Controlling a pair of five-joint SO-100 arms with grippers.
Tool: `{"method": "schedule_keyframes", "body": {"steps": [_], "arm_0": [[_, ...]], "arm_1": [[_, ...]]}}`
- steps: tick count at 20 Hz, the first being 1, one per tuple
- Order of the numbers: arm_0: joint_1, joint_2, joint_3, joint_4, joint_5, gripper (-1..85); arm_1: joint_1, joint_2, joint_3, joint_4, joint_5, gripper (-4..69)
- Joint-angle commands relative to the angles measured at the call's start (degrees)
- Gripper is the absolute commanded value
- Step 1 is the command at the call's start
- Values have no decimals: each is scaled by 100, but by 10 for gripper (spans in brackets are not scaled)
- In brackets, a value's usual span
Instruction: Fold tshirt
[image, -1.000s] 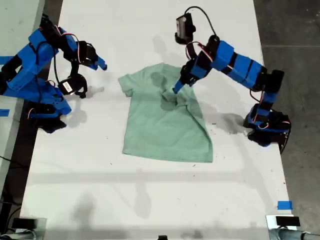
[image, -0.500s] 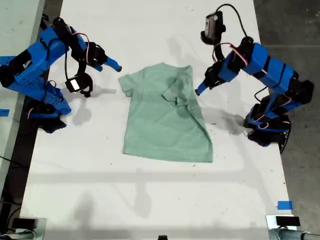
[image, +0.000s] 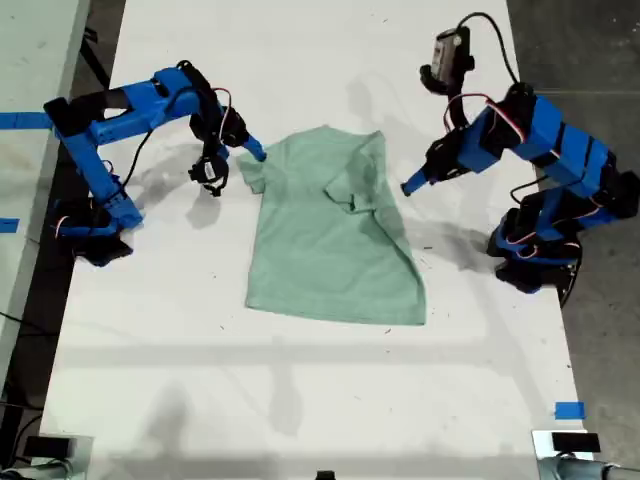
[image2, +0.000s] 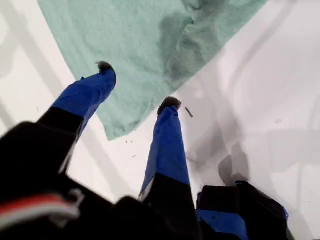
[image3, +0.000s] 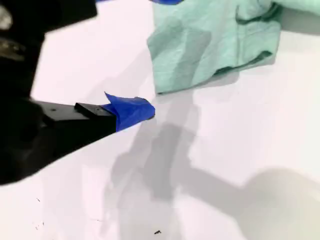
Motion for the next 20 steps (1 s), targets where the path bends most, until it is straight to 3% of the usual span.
{"method": "schedule_keyframes", "body": {"steps": [1,4,6,8,10,20], "arm_0": [[-35,-422,-536,-97,18,323],[-62,-1099,-1081,88,18,316],[-18,-1503,-1459,290,18,258],[9,-1723,-1652,369,-26,158],[-26,-1819,-1714,396,-18,1],[-220,264,-1371,1187,-413,1]], "arm_1": [[-79,598,141,-132,105,220],[-88,1081,536,-167,202,221],[-79,1380,817,-193,246,222],[-70,1635,1063,-220,272,223],[-70,1872,1239,-229,299,225],[-105,2610,1775,-185,413,222]]}}
